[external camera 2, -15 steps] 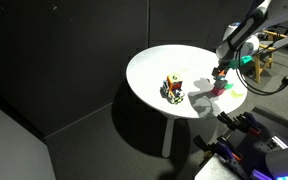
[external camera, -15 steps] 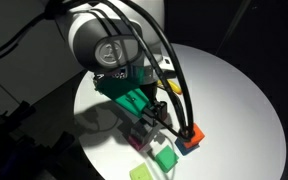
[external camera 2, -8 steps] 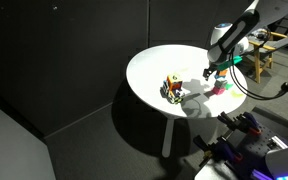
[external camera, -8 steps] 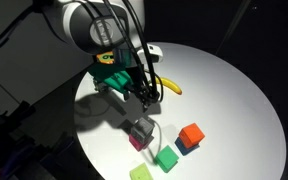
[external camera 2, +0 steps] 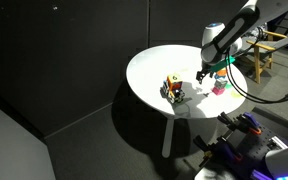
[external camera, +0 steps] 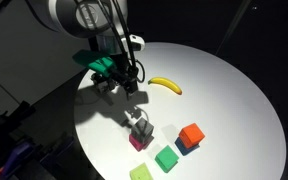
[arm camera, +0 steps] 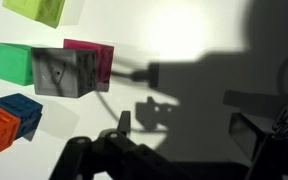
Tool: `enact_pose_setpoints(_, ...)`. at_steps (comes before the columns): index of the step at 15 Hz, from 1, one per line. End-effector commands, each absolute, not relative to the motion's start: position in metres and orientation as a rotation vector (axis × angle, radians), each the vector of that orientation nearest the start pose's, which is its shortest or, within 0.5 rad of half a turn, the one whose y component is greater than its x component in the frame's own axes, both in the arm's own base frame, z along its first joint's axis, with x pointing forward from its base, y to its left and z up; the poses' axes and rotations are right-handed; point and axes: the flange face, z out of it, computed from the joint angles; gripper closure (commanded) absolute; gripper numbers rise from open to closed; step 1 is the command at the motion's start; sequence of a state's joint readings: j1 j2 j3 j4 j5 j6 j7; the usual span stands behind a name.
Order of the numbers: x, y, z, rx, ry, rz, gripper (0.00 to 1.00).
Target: Put the grey block on the pink block
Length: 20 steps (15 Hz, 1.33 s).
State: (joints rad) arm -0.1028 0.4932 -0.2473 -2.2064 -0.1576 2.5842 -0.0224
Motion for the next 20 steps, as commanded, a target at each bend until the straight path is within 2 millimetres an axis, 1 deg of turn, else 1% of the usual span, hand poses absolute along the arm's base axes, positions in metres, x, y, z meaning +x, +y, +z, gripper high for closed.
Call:
enact_pose_setpoints(1,0.493,-0.173,0.185,-3.277,0.248,0.195,0.00)
enact_pose_setpoints(4,0.487,-0.165,0.204,-3.267,0.255,0.157,0.00)
enact_pose_setpoints(8,0.471,-0.158,0.230,-3.253,0.265,0.144,0.00)
enact_pose_setpoints(13,0.447,-0.154,0.257,-3.255,0.295,0.213,0.00)
enact_pose_setpoints(15,0.436,-0.152,0.268,-3.253,0.300,0.271,0.00)
enact_pose_setpoints(18,0.421,-0.147,0.288,-3.234,0.288,0.333,0.00)
enact_pose_setpoints(20,0.414,-0.143,0.303,-3.224,0.269,0.324,0.00)
